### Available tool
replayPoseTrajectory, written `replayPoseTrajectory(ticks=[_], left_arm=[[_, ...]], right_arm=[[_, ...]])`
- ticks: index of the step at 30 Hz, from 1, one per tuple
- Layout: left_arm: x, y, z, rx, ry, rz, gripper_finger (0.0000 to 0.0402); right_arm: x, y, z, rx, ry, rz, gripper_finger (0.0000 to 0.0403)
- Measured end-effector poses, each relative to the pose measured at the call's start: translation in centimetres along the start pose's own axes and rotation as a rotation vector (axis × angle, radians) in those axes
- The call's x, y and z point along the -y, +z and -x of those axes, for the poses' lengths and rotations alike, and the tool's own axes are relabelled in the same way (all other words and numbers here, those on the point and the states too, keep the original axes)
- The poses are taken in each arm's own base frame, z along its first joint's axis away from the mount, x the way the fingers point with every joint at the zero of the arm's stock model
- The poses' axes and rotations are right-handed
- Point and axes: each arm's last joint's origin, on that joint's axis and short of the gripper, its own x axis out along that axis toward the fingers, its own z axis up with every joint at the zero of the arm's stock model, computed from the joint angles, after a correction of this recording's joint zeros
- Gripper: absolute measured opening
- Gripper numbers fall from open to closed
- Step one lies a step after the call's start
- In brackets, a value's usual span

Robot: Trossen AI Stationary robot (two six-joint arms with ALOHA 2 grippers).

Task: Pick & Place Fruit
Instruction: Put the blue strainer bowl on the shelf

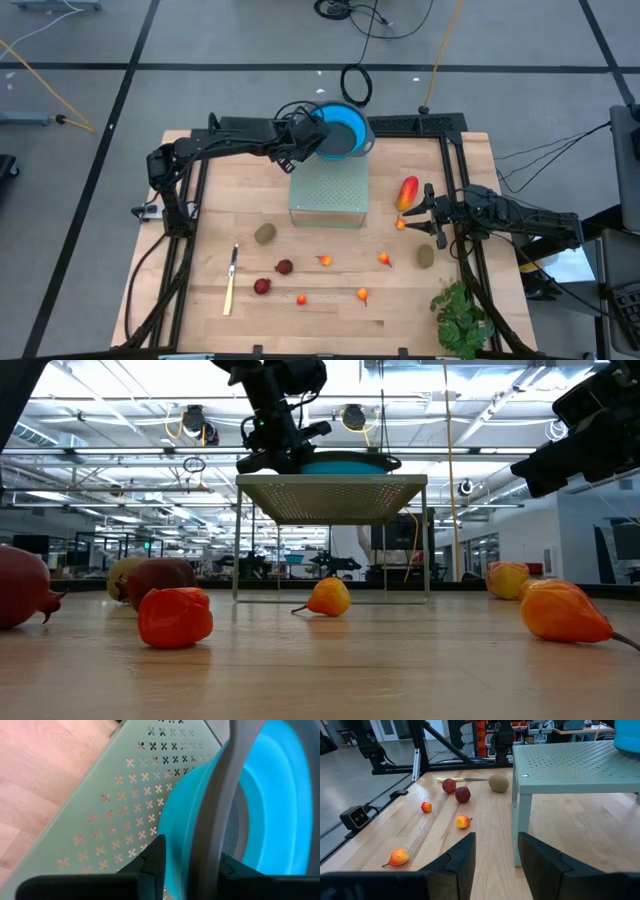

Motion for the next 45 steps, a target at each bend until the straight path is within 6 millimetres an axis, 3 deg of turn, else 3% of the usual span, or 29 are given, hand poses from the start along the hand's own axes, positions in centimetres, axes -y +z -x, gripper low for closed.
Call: replayPoseTrajectory(ticks=[45], left_arm=[[-0.13,-0.79,0.43,0.081,-0.028,0.005,0.0084]], right_arm=[[0.00,0.01,0.00,0.000,0.000,0.000,0.0139]])
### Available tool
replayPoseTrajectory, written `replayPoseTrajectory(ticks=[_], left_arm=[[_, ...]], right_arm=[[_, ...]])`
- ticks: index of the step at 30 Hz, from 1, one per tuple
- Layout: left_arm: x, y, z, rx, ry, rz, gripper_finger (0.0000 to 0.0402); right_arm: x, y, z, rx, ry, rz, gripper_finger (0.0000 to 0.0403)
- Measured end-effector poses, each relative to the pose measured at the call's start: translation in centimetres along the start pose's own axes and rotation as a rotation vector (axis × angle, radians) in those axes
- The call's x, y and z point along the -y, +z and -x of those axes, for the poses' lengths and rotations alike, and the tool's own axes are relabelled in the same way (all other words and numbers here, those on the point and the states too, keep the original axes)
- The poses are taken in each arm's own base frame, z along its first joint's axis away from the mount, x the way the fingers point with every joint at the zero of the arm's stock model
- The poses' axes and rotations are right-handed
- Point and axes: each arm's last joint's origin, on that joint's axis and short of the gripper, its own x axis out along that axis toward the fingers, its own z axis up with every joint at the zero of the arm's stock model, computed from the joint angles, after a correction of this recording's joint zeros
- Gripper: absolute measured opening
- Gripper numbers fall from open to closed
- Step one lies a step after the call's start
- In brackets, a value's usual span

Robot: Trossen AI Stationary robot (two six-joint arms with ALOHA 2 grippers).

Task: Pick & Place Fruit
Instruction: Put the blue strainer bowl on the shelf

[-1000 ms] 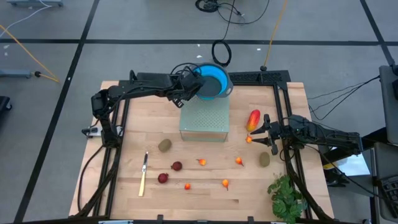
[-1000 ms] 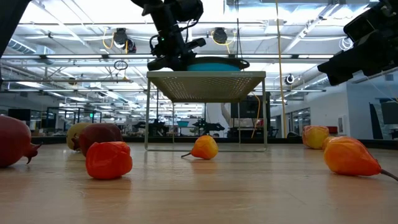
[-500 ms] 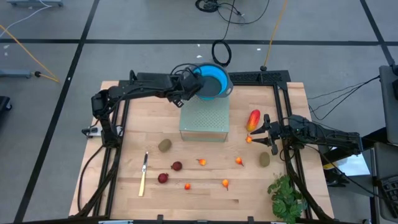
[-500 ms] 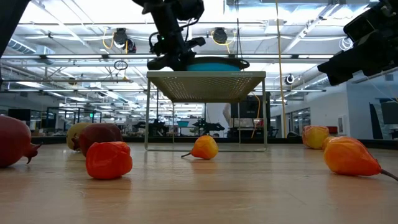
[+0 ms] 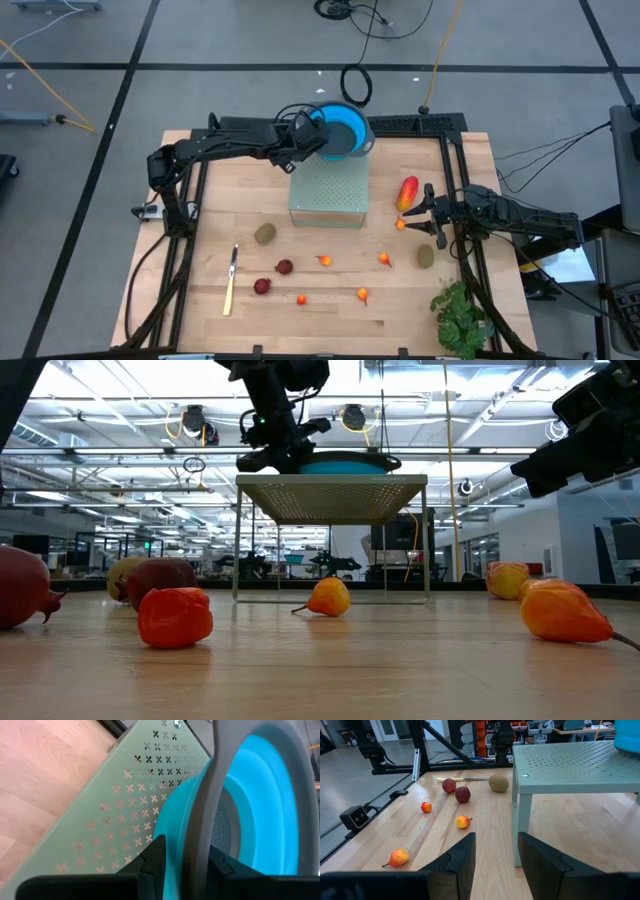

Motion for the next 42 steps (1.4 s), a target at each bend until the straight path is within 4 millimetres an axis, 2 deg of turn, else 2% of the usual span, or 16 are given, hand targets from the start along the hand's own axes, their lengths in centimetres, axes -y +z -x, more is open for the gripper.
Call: replayPoseTrajectory(ticks=[26,29,37,42], left_arm=[[-0.05,-0.32,0.16,-0.003,-0.004,-0.048,0.0086],[-0.04,-0.28,0.16,0.012,-0.007,-0.047,0.0105],[-0.05,-0.32,0.16,-0.002,-0.004,-0.039,0.0204],[-0.08,-0.43,0.16,-0.040,0.004,-0.040,0.0245]], right_arm=[[0.00,0.00,0.00,0.000,0.000,0.000,0.0139],[0.00,0.00,0.00,0.000,0.000,0.000,0.0139],[0.00,-0.01,0.00,0.000,0.000,0.000,0.0139],[0.00,-0.01,0.00,-0.001,0.000,-0.001,0.0139]])
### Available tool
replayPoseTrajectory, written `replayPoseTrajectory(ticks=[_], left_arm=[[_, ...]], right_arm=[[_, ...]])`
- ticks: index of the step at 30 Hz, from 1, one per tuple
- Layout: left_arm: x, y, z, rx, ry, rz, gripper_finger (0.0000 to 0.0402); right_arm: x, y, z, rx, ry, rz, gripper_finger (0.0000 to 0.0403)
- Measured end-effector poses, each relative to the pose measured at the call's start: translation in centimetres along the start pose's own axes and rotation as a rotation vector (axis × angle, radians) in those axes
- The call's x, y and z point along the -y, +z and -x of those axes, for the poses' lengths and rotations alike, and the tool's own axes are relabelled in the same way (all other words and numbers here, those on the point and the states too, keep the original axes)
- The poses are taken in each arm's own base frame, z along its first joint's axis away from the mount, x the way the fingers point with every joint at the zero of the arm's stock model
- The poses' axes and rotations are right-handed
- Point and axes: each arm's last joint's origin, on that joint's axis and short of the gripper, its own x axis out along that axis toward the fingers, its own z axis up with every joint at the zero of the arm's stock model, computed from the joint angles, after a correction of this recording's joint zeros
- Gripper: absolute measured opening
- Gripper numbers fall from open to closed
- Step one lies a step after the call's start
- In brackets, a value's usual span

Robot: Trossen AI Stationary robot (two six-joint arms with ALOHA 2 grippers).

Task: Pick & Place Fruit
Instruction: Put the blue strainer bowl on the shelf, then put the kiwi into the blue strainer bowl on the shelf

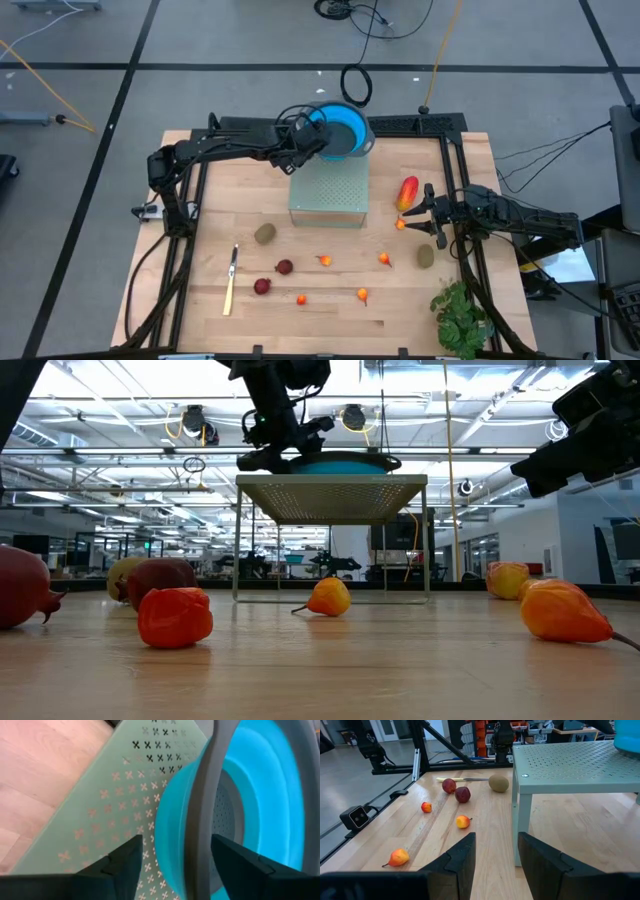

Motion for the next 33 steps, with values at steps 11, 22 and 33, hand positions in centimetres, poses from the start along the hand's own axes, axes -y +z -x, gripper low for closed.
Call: replayPoseTrajectory(ticks=[11,22,33], left_arm=[[0.3,-0.1,0.1,-0.022,-0.024,-0.037,0.0275],[1.0,0.6,3.0,-0.015,-0.117,-0.078,0.0274],[0.8,-0.4,8.7,0.014,-0.248,-0.206,0.0274]], right_arm=[[0.0,0.0,0.0,0.000,0.000,0.000,0.0139],[0.0,0.0,0.0,-0.001,0.000,0.000,0.0139],[0.0,0.0,0.0,0.000,0.000,0.000,0.0139]])
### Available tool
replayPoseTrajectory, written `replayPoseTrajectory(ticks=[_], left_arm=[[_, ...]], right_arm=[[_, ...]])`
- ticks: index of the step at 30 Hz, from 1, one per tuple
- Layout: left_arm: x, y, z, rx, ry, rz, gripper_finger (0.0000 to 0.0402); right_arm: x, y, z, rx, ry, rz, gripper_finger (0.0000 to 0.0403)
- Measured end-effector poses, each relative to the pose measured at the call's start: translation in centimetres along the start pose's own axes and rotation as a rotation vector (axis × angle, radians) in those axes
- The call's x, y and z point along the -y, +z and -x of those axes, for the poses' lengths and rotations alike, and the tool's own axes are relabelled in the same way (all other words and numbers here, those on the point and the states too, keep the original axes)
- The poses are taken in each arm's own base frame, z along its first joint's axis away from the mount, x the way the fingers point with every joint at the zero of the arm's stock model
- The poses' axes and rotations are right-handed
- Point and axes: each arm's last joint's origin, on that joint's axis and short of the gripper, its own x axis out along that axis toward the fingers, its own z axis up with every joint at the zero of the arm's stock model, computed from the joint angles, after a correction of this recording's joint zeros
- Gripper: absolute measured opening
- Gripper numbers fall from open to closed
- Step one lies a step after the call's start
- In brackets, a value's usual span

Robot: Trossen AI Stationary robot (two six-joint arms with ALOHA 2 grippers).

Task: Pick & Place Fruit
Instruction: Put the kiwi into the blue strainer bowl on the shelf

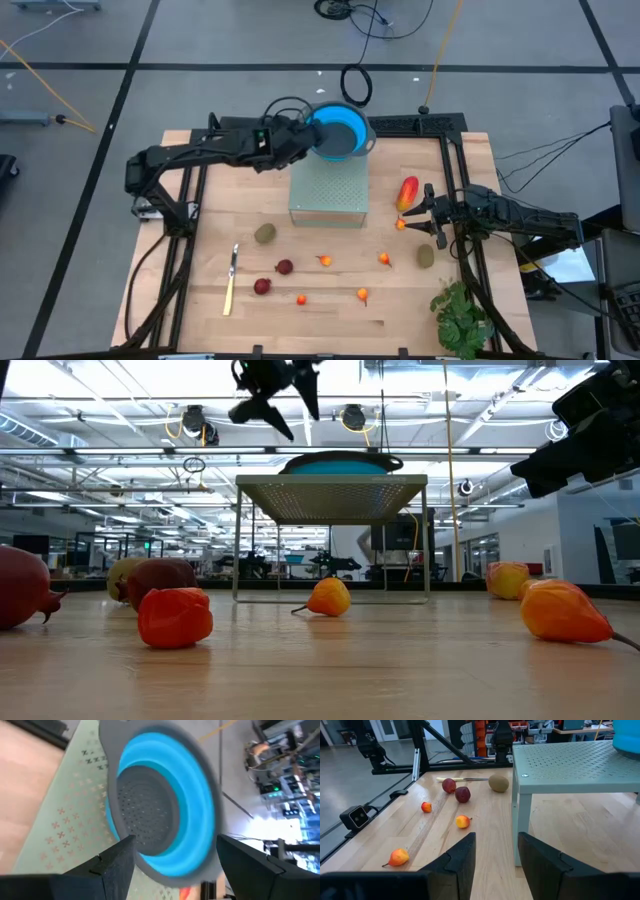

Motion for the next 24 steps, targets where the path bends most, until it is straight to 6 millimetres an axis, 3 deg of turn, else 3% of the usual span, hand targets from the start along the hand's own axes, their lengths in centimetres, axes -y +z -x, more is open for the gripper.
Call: replayPoseTrajectory(ticks=[9,24], left_arm=[[0.4,-1.5,3.7,0.037,-0.073,-0.061,0.0274],[0.3,-4.8,6.2,-0.020,-0.130,-0.347,0.0274]], right_arm=[[0.0,0.0,0.0,-0.001,0.000,0.000,0.0139],[0.0,0.0,0.0,-0.001,0.000,0.000,0.0139]])
